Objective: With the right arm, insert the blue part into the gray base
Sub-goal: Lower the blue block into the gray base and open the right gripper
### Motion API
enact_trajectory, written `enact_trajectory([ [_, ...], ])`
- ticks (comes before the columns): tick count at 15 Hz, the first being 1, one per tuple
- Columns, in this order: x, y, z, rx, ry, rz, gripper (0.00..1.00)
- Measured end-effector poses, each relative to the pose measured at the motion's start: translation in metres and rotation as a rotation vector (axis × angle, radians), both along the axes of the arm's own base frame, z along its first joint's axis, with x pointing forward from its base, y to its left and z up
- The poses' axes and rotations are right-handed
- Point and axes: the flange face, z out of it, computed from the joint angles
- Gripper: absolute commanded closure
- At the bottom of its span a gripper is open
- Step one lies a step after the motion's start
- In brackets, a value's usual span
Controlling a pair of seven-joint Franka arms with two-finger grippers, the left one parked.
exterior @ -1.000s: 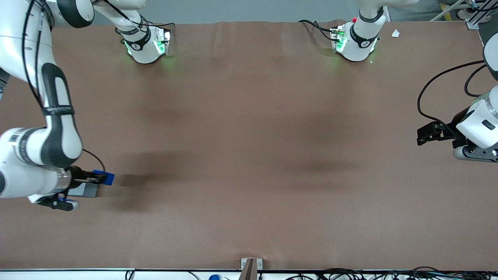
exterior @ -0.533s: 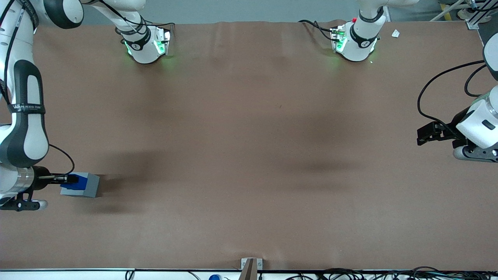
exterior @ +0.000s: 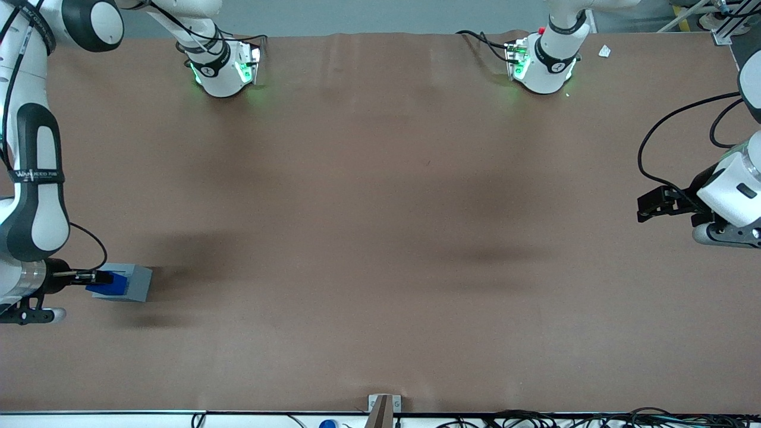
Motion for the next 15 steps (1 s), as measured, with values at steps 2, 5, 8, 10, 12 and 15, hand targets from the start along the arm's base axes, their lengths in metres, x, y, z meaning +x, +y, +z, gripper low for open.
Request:
enact_trajectory([
  [2, -0.001, -0.002, -0.003, -0.002, 0.005, -0.003, 1.00],
  [5, -0.003, -0.008, -0.003, -0.007, 0.016, -0.011, 1.00],
  [8, -0.005, -0.011, -0.004, -0.009, 0.028, -0.016, 1.00],
  [10, -0.006, -0.011, -0.004, -0.008, 0.036, -0.017, 1.00],
  [12, -0.007, -0.012, -0.005, -0.008, 0.042, -0.018, 1.00],
  [15, -0.007, -0.012, -0.005, -0.009, 0.043, -0.026, 1.00],
])
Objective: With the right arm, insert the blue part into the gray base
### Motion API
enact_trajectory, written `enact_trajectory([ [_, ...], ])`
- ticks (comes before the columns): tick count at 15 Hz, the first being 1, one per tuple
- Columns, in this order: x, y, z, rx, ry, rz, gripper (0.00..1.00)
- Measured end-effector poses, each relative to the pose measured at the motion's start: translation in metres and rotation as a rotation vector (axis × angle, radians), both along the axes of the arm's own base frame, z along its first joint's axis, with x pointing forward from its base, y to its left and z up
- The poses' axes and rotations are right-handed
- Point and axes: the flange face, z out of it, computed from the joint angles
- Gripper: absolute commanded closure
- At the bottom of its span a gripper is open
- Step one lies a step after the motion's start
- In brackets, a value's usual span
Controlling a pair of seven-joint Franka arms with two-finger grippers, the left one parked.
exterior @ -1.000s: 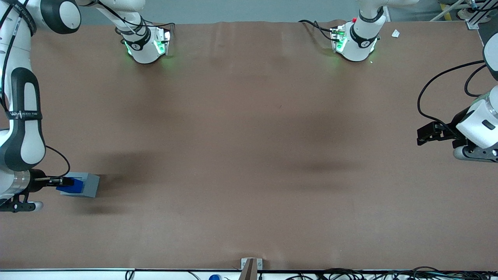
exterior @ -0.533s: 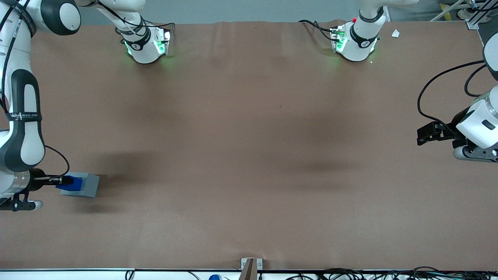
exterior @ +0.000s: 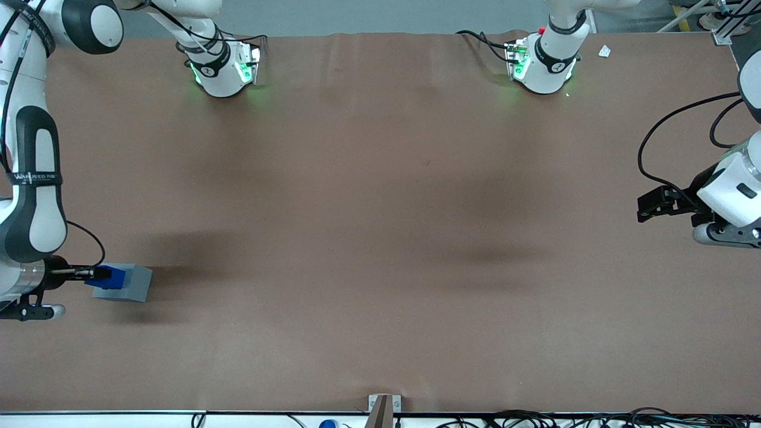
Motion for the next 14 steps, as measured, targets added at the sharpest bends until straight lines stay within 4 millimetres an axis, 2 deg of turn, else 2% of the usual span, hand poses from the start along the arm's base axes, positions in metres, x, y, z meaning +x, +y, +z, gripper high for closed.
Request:
enact_trajectory([
  [5, 0.000, -0.002, -0.012, -0.003, 0.006, -0.012, 1.00],
  [6, 0.001, -0.003, -0.014, -0.004, 0.005, -0.013, 0.95],
  [7, 0.001, -0.003, -0.014, -0.004, 0.003, -0.013, 0.64],
  [8, 0.001, -0.003, -0.014, -0.004, 0.002, -0.013, 0.17],
  [10, 0.001, -0.004, -0.014, -0.002, 0.001, -0.021, 0.00],
  [12, 0.000, -0.014, -0.010, 0.020, -0.015, -0.054, 0.00],
  [13, 0.000, -0.022, 0.000, 0.027, -0.038, -0.062, 0.00],
  [14, 0.001, -0.026, 0.021, 0.027, -0.065, -0.064, 0.00],
])
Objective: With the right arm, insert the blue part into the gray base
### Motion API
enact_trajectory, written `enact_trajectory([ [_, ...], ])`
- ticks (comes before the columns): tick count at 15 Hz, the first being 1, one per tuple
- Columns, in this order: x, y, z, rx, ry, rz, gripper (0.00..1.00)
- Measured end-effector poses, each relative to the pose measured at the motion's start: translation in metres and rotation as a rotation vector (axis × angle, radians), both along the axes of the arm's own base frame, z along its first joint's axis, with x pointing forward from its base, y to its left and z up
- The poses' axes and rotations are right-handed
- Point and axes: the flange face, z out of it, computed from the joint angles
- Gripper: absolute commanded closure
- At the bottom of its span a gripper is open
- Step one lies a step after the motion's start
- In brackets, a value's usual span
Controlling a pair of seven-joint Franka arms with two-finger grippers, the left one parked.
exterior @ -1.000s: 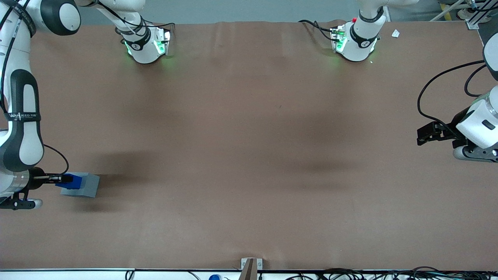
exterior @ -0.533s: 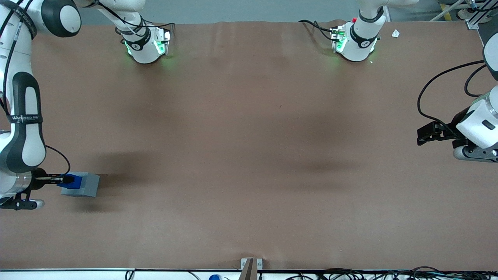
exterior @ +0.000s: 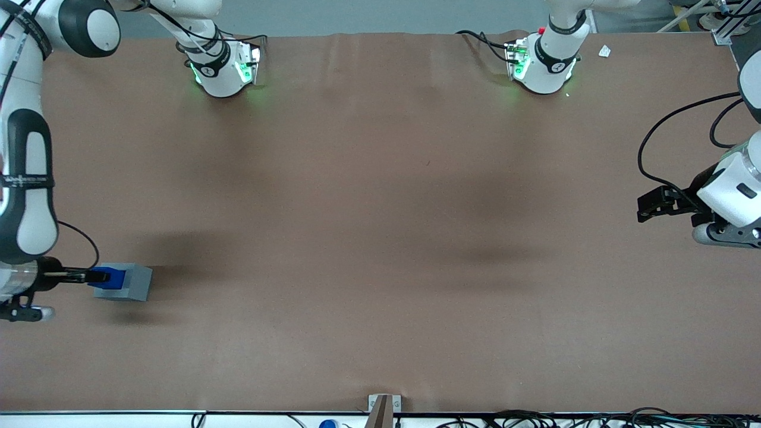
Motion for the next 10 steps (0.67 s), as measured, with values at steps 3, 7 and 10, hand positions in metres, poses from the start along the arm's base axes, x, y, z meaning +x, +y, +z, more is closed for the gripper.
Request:
enact_trajectory([
  [3, -0.020, 0.016, 0.110, 0.009, -0.014, 0.022, 0.00],
  [7, -0.062, 0.059, 0.235, -0.002, -0.063, 0.076, 0.00],
  [10, -0.079, 0.088, 0.268, -0.051, -0.052, 0.118, 0.00],
])
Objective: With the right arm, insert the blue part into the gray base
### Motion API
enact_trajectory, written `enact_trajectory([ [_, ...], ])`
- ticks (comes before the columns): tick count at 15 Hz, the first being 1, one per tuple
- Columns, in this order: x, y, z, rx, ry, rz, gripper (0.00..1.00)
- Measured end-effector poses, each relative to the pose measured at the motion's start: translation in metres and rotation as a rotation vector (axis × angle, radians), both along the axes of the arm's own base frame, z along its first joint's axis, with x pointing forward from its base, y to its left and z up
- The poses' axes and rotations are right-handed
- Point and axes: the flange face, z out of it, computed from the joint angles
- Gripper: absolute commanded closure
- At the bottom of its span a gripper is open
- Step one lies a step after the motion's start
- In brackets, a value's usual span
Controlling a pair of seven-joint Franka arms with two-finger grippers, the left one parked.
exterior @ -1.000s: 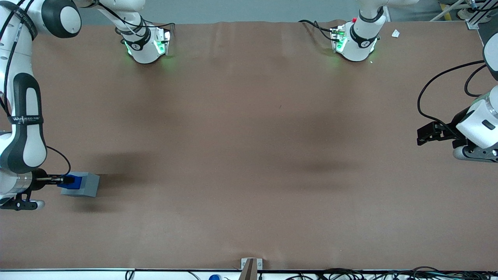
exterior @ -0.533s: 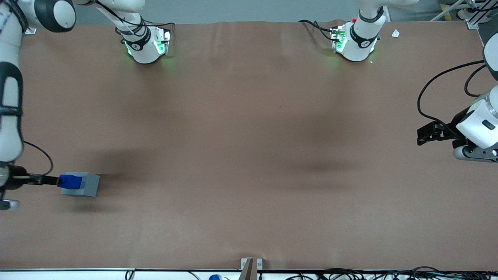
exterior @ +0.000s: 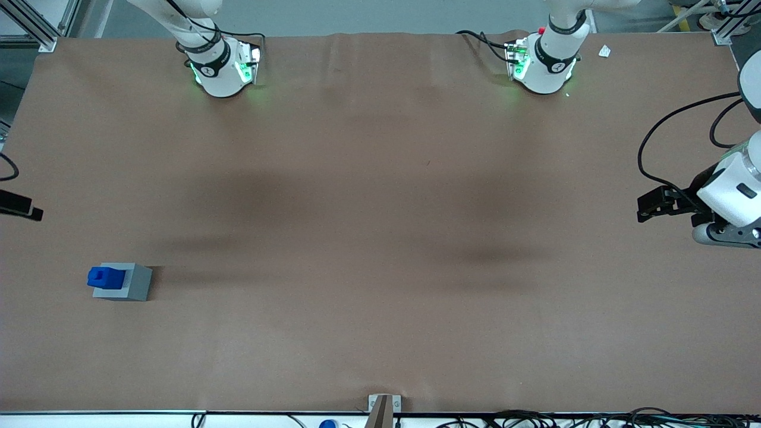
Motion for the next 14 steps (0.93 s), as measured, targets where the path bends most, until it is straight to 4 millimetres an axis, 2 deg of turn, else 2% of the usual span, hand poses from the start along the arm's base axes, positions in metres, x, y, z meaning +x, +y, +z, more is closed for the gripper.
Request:
enact_trajectory([
  [4, -0.020, 0.038, 0.020, -0.025, 0.060, -0.006, 0.00],
  [8, -0.040, 0.067, 0.019, -0.034, 0.065, -0.018, 0.00],
  [10, -0.048, 0.073, 0.015, -0.037, 0.062, -0.015, 0.00],
  [14, -0.063, 0.072, 0.005, -0.055, 0.055, -0.021, 0.00],
])
